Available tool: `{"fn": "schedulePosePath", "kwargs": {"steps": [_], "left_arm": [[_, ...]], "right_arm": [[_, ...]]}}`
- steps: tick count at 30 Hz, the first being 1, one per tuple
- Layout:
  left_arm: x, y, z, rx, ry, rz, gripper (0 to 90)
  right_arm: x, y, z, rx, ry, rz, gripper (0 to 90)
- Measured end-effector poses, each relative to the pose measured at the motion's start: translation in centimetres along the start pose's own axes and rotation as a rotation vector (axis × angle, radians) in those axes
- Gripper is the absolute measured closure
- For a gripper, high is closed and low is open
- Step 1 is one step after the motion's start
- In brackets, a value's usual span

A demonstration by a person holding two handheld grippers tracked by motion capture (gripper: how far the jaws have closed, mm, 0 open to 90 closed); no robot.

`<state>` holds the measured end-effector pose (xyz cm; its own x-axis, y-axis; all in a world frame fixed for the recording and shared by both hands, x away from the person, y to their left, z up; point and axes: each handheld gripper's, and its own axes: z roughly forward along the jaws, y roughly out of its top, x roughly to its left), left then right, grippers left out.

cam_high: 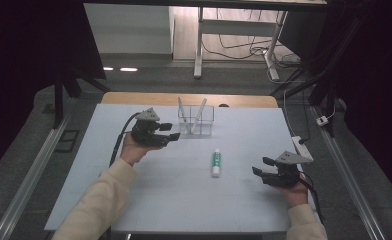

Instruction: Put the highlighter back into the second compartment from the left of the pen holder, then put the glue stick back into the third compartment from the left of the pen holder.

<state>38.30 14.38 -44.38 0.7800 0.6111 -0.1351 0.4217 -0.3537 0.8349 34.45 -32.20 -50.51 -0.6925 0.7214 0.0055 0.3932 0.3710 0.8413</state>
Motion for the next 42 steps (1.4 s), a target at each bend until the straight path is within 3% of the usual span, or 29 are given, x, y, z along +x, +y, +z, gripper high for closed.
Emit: {"fn": "schedulePosePath", "kwargs": {"steps": [13,17,22,26,31,42], "left_arm": [[-2.3,-5.3,-2.8,0.045,0.065,0.012,37.8],[-2.5,-6.5,-3.3,0.071,0.078,0.015,37.0],[-2.6,-7.9,-4.4,0.067,0.085,-0.002,36.8],[-2.8,-8.9,-5.3,0.049,0.061,-0.034,36.1],[-3.5,-9.9,-6.0,0.070,0.091,-0.004,35.7],[-3.5,-10.5,-6.5,0.067,0.107,-0.010,35.5]], "right_arm": [[0.1,0.1,-0.2,-0.012,0.002,-0.001,37.3],[0.1,0.1,-0.2,-0.008,-0.001,-0.001,37.3],[0.2,0.1,-0.1,-0.009,0.000,-0.002,37.4],[0.2,0.1,-0.1,-0.006,0.002,-0.002,37.3],[0.3,0.3,-0.2,-0.014,0.000,-0.003,37.4],[0.5,1.0,-0.5,0.001,0.002,-0.007,37.0]]}}
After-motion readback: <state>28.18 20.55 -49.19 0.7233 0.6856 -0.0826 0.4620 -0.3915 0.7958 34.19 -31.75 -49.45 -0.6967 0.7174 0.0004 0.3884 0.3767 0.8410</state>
